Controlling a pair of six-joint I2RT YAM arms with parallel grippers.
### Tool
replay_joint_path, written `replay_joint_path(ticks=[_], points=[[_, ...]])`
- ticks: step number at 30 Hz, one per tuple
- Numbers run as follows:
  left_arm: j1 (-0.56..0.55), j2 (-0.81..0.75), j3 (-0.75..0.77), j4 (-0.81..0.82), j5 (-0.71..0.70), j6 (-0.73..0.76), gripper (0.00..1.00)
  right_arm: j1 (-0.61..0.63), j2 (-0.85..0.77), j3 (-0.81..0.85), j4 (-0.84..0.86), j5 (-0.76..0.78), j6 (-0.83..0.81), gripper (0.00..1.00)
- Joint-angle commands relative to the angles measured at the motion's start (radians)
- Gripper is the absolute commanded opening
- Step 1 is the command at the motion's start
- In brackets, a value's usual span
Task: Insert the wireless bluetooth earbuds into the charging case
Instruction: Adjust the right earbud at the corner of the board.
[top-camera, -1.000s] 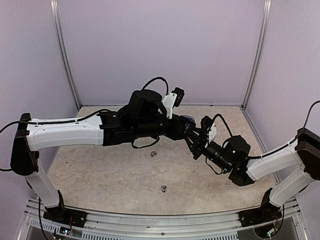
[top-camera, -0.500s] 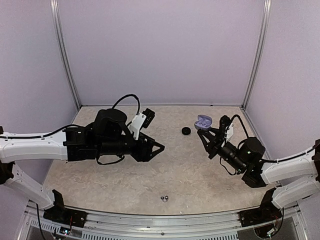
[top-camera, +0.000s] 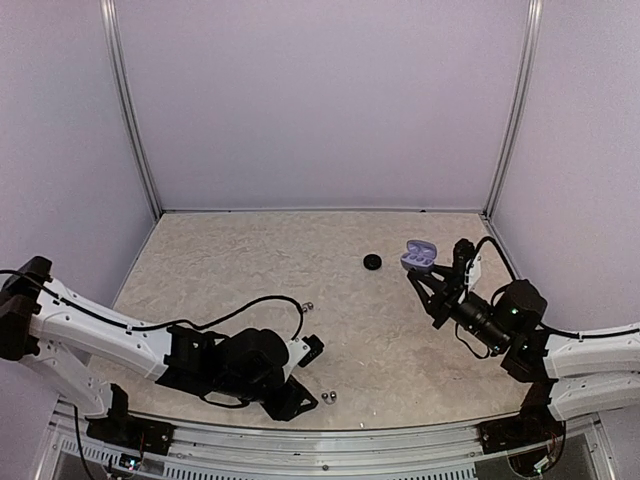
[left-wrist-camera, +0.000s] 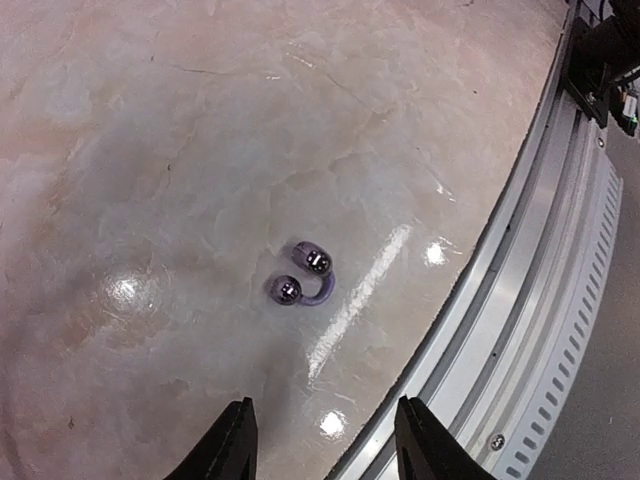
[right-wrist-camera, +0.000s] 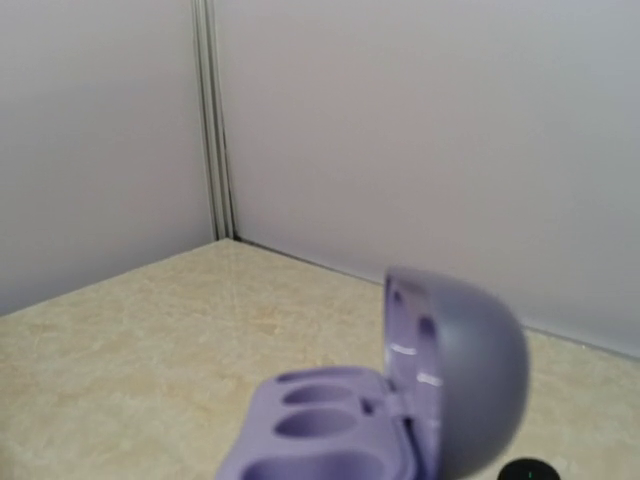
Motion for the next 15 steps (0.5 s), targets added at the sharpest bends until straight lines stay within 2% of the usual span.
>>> replay_joint_path(ticks=[1, 7, 15], points=[[-0.005, 0.094, 0.020, 0.074, -0.043, -0.068, 0.45, -0.009, -0.039, -0.020, -0.048, 0.000, 0.020, 0.00], [0.010, 0.195, 0.067, 0.089, -0.036, -0.088, 0.35, -0.009, -0.057, -0.024, -0.060, 0.009, 0.013, 0.00], [0.073, 0.305, 0.138, 0.100, -0.010, -0.042, 0.24, -0.011, -0.062, -0.026, -0.064, 0.021, 0.008, 0.00]])
